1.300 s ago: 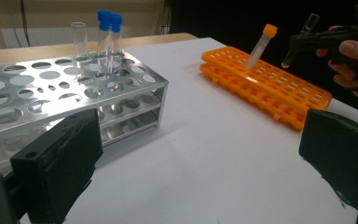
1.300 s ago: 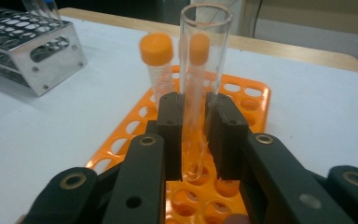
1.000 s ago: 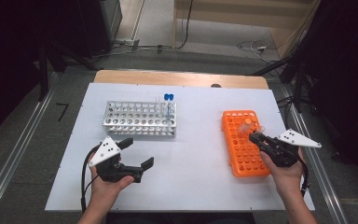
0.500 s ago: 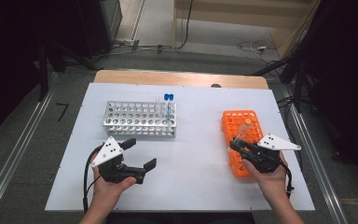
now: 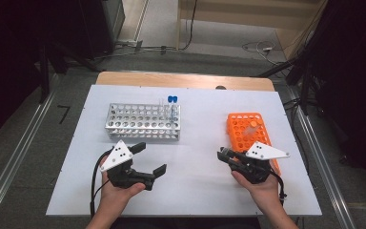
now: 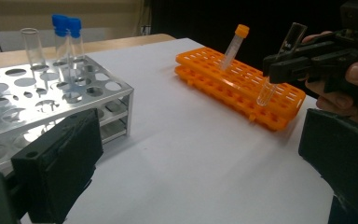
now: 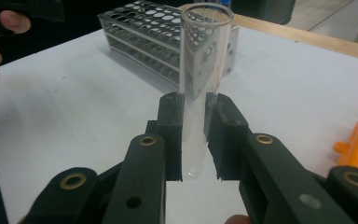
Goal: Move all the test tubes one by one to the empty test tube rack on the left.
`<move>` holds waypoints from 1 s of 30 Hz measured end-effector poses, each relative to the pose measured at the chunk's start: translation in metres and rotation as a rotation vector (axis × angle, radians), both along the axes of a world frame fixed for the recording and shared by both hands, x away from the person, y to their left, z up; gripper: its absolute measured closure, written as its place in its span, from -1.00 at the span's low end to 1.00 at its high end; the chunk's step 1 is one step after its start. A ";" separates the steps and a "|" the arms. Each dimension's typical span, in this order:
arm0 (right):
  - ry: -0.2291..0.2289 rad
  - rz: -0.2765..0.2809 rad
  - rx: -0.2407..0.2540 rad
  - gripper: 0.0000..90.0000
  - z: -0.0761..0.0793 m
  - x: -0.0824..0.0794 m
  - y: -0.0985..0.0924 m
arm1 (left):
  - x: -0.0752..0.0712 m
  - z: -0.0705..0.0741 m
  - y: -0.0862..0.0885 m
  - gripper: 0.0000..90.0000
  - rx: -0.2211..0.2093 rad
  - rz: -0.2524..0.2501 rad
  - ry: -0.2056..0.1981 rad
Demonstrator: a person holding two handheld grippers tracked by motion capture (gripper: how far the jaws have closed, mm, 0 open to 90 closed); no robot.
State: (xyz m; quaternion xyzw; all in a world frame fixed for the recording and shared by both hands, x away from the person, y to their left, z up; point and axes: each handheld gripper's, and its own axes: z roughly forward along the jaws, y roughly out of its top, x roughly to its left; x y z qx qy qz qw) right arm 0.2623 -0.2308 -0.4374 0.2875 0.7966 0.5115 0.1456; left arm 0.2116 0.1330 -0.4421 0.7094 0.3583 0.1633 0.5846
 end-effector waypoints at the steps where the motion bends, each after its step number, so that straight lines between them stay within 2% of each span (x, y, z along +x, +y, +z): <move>1: -0.002 0.010 -0.002 0.64 0.000 -0.001 0.003 | 0.000 0.000 -0.001 -0.94 0.003 -0.006 -0.002; 13: 0.004 0.100 -0.010 0.64 -0.004 -0.012 0.028 | 0.001 0.002 -0.022 -0.80 0.000 -0.077 0.000; 23: 0.023 0.174 -0.032 0.64 -0.010 -0.022 0.055 | 0.000 0.001 -0.043 -0.30 0.003 -0.180 -0.007; 30: 0.029 0.218 -0.049 0.64 -0.014 -0.028 0.069 | -0.001 0.001 -0.050 -0.05 -0.009 -0.223 -0.006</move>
